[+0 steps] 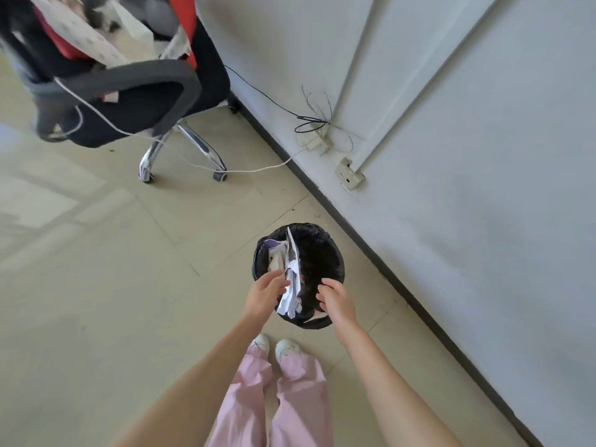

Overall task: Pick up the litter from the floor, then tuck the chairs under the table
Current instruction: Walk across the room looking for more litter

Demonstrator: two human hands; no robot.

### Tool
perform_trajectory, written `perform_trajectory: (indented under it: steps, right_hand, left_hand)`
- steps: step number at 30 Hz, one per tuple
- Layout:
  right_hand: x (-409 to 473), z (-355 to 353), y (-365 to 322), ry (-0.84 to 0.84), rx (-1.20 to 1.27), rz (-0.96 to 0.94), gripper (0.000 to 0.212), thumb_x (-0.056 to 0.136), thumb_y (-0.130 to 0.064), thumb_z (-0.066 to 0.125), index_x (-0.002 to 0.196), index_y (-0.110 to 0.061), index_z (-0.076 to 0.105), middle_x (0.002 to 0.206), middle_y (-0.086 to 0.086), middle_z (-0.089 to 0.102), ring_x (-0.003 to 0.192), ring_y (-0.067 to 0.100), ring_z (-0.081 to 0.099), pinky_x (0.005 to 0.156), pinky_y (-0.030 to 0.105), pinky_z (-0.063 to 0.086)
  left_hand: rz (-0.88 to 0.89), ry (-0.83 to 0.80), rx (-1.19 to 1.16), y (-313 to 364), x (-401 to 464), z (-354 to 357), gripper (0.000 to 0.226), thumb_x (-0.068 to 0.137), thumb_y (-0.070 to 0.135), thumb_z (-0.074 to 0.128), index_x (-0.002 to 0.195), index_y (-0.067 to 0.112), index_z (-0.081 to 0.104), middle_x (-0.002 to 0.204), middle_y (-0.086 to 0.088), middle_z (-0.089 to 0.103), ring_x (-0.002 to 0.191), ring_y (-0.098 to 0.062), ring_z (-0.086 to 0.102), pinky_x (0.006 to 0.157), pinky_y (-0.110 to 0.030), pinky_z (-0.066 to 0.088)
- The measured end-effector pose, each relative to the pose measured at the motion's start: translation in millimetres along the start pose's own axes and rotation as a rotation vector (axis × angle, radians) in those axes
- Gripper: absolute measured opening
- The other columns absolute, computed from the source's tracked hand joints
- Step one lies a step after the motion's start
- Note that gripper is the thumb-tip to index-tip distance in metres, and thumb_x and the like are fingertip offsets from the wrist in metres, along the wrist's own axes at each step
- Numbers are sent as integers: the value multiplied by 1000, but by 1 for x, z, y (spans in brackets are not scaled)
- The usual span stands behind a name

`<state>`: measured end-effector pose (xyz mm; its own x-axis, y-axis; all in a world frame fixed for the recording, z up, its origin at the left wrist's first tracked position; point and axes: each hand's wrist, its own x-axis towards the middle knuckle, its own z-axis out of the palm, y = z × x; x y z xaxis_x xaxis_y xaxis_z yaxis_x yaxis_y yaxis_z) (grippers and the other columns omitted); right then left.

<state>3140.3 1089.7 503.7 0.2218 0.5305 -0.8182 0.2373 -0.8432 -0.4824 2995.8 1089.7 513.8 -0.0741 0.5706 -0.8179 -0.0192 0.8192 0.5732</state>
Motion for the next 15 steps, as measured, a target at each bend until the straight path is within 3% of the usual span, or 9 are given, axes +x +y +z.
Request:
perform_trajectory:
  steps: [2, 6, 10, 11, 15]
  right_hand:
    - [-34, 1, -24, -67, -76, -99, 24, 88, -19, 45, 106, -19, 60, 105, 0, 63, 107, 22, 57, 99, 41, 44]
    - [-107, 6, -68, -201, -236, -363, 31, 91, -17, 47, 121, -15, 56, 120, 0, 61, 108, 11, 55, 89, 22, 40]
    - [-174, 18, -90, -377, -369, -575, 37, 90, -8, 47, 127, -9, 51, 127, 6, 58, 109, 9, 52, 79, -1, 36]
    - [-190, 22, -91, -422, -383, -622, 37, 90, -9, 48, 127, -10, 51, 127, 6, 58, 107, 8, 52, 79, 0, 36]
    - [-233, 39, -79, -606, -429, -774, 33, 92, -10, 49, 123, -17, 52, 119, -1, 60, 111, 13, 57, 95, 24, 43]
  left_hand:
    - [49, 30, 11, 14, -37, -8, 32, 93, 16, 43, 123, 12, 53, 102, -4, 66, 97, -19, 59, 77, -27, 45]
    - [179, 102, 123, 32, -108, -28, 31, 92, 14, 44, 120, 11, 57, 98, -6, 68, 86, -18, 60, 63, -16, 43]
    - [256, 237, 114, 26, -180, -54, 29, 91, 15, 46, 118, 14, 58, 107, -9, 69, 97, -23, 63, 81, -29, 44]
    - [288, 274, 87, 21, -198, -61, 29, 92, 13, 46, 119, 13, 58, 108, -9, 69, 97, -21, 63, 82, -27, 44]
    - [373, 467, -103, -20, -263, -87, 28, 94, 8, 44, 120, 8, 56, 103, -10, 68, 86, -16, 61, 67, -8, 43]
